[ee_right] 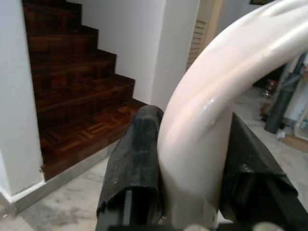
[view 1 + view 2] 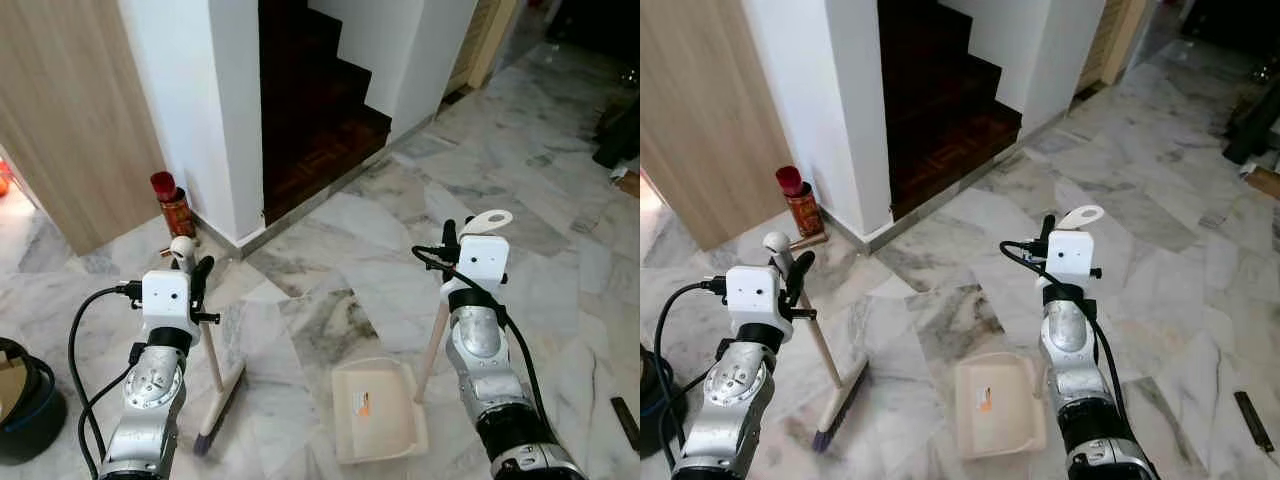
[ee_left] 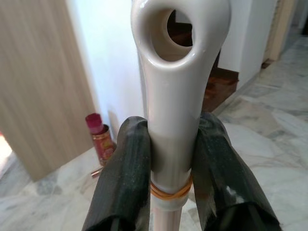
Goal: Sweep floor
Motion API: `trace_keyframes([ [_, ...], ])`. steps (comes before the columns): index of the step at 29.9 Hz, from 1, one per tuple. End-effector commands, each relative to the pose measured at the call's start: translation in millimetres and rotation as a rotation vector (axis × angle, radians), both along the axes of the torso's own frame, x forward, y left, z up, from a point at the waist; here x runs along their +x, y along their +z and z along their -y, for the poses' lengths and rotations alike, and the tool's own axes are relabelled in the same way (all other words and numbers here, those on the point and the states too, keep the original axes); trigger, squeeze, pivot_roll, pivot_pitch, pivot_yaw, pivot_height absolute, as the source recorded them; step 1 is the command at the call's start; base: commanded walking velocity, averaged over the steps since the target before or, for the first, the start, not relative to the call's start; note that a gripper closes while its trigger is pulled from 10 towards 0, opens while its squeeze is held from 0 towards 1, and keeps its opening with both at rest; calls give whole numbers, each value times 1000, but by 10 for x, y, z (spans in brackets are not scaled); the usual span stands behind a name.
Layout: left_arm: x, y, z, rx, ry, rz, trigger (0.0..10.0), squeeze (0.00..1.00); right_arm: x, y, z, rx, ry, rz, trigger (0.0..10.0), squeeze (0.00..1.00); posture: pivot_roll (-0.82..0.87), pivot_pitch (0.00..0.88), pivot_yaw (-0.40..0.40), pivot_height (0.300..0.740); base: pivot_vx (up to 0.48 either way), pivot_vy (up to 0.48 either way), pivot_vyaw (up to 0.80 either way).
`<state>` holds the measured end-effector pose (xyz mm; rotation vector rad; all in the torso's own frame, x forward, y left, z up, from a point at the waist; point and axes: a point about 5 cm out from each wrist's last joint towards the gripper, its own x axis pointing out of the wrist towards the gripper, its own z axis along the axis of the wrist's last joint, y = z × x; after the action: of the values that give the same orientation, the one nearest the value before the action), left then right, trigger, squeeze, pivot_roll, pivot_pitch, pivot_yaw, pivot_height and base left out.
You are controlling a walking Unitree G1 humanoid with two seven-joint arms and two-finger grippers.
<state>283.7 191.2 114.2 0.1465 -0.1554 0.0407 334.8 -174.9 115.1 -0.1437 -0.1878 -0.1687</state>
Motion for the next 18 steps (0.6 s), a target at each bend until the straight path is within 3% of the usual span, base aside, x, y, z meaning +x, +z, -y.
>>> trace_keyframes([
  [1,26,54,23,0,-22,16,10000,0,37,100,21,-1,-4,38,10000,0,47,27,-50,740,0,0,-800],
  [6,28,58,19,8,-25,16,10000,0,33,96,21,0,-5,38,10000,0,46,35,-48,740,0,0,-800],
  [13,30,74,-2,24,-14,25,10000,0,28,86,12,1,-5,34,10000,0,49,37,-48,740,0,-222,-800],
  [18,34,79,1,24,-17,27,10000,0,29,84,12,1,-5,33,10000,0,50,37,-48,740,0,0,0],
])
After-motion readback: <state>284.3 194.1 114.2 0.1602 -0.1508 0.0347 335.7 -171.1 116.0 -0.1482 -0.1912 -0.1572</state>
